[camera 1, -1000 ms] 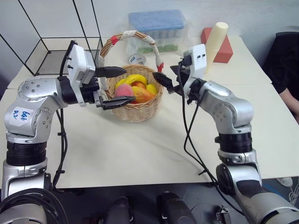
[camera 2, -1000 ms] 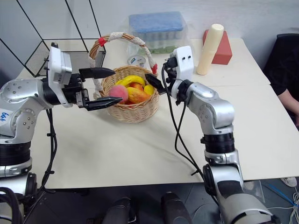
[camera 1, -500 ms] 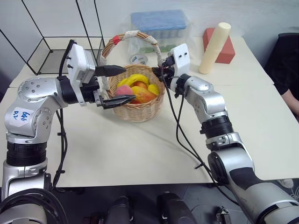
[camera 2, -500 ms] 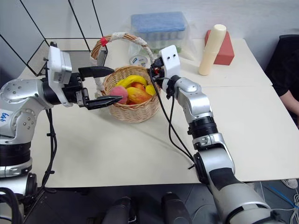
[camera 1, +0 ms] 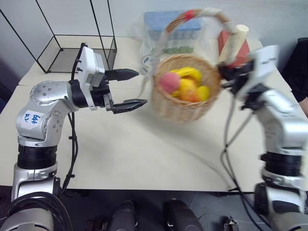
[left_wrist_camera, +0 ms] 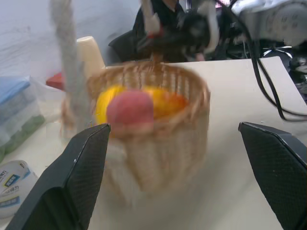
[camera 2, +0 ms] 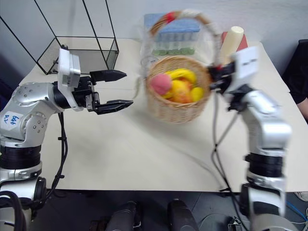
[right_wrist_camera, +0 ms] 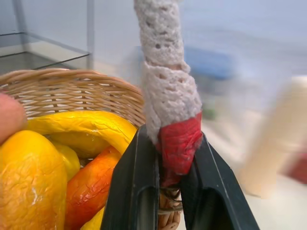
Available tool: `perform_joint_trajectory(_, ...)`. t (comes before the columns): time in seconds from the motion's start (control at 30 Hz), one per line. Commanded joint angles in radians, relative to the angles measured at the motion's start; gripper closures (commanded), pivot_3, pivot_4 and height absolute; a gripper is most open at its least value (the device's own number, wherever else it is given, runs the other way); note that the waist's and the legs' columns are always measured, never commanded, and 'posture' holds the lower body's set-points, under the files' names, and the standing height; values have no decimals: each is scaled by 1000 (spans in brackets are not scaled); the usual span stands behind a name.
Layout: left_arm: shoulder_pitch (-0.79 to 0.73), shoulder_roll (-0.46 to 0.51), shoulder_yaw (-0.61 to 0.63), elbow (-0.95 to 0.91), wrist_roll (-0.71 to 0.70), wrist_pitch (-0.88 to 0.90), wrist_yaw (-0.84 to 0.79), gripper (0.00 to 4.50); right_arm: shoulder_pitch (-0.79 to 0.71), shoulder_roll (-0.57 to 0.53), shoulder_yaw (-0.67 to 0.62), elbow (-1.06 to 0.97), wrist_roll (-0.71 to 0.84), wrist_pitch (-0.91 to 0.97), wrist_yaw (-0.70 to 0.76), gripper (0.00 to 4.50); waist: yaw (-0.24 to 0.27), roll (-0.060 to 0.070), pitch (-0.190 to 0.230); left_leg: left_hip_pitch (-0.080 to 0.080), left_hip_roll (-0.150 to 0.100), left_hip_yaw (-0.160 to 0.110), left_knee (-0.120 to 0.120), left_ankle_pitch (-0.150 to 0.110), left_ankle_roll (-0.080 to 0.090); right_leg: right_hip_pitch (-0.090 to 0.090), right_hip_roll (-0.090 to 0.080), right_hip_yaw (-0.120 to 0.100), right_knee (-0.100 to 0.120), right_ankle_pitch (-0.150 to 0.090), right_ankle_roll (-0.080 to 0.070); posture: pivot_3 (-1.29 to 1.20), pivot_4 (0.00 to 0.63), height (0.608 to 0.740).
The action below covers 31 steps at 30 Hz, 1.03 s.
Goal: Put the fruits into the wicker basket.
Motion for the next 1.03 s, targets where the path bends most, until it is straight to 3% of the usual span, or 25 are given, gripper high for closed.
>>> perform_joint_trajectory(0.03, -28, -15, -1, 8, -10, -26, -18, 0, 75, -72, -158, -62, 55, 33, 11, 4278, -1, 0, 0, 0, 0, 0, 0, 0, 0, 0, 0, 0, 0, 0, 0, 0, 150, 740)
perform_joint_trajectory(0.13, -43, -36, -20, 35, -3, -38, -37, 0, 185, -91, -253, -36, 42, 9, -6, 4278, -6, 0, 0, 2, 0, 2, 0, 0, 0, 1, 2, 3, 1, 0, 0, 0, 150, 740)
perform_joint_trajectory(0.23, -60, -48, -30, 58, 2, -47, -52, 0, 279, -71, -263, -32, 20, -61, -2, 4278, -12, 0, 0, 4, 1, 4, -1, 1, -1, 1, 3, 4, 1, 0, 0, 0, 150, 740)
perform_joint_trajectory(0.5, -71, -49, -36, 83, -2, -46, -82, 0, 458, -82, -405, -63, 89, -96, 47, 1599, -7, 1, 0, 8, 0, 5, -2, 1, -1, 4, 3, 5, 1, 0, 0, 0, 150, 740)
perform_joint_trajectory(0.63, -68, -48, -35, 88, -3, -43, -90, 0, 610, -185, -576, -89, 250, 40, 212, 198, 10, 1, 0, 9, 0, 5, -2, 0, 0, 7, 2, 5, -1, 0, 0, 0, 150, 740)
perform_joint_trajectory(0.67, -67, -48, -35, 90, -2, -44, -92, 0, 665, -215, -620, -97, 287, 68, 281, 49, 13, 1, 0, 12, 0, 5, -2, 0, 0, 9, 3, 5, -2, 0, 0, 0, 150, 740)
perform_joint_trajectory(0.9, -65, -45, -37, 110, 1, -50, -107, 0, 919, -391, -946, -16, 441, 273, 564, 49, 11, 0, 1, 25, 1, 3, -10, 0, 0, 28, 4, 4, -16, 0, 1, 0, 150, 740)
perform_joint_trajectory(1.03, -56, -44, -41, 106, 2, -51, -112, 0, 943, -400, -960, -25, 454, 290, 578, 49, 7, 0, 1, 35, 1, 3, -17, -1, 0, 38, 4, 4, -25, 0, 1, 0, 150, 740)
